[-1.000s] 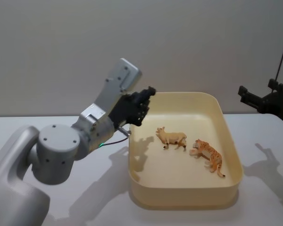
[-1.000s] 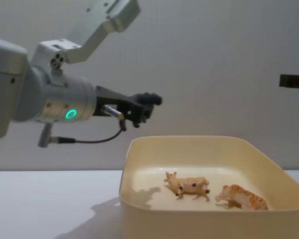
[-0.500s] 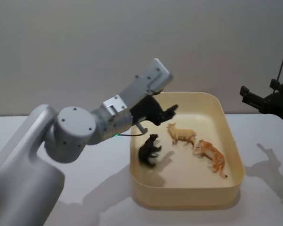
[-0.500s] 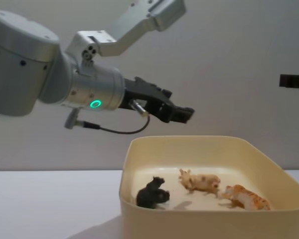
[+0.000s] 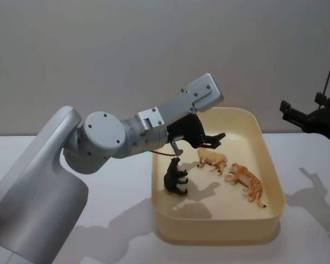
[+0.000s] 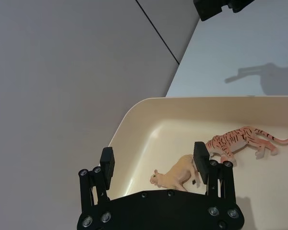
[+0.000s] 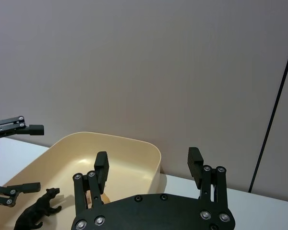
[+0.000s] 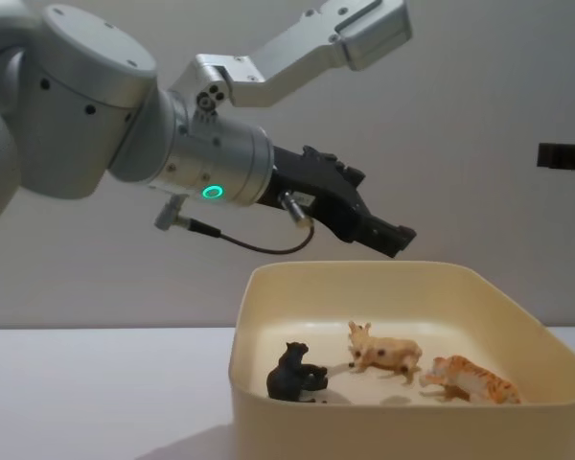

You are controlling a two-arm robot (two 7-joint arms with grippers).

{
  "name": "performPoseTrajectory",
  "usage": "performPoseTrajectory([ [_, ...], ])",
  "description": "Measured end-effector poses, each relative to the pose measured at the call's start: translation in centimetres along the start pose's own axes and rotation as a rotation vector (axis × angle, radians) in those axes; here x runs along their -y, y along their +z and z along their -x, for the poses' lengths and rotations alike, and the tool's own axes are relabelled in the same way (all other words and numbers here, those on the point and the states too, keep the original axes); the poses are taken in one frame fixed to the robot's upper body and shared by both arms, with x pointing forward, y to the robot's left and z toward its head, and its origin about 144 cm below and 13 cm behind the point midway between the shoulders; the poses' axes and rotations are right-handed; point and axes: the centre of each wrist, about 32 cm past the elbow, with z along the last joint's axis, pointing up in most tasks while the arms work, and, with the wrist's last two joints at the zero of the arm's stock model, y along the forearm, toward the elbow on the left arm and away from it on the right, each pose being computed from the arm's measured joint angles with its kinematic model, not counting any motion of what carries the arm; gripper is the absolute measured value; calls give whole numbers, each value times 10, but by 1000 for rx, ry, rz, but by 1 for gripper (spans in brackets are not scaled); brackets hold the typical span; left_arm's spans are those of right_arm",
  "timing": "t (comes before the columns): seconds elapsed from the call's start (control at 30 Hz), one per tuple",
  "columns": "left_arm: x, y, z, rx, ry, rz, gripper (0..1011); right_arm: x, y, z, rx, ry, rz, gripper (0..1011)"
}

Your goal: Pick up the toy alternately with two hands and place it into the central storage box.

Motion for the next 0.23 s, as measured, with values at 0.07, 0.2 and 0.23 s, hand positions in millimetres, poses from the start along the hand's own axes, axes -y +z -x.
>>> performPoseTrajectory([
  [0.07,1,1,-1,7,-6,-1,1001,0,0,0,0,0,0,1001],
  [0.2,3,2,-2,24,-20,-2,1001,0,0,0,0,0,0,1001],
  [0.23,3,2,-2,26,-22,-2,1002,0,0,0,0,0,0,1001],
])
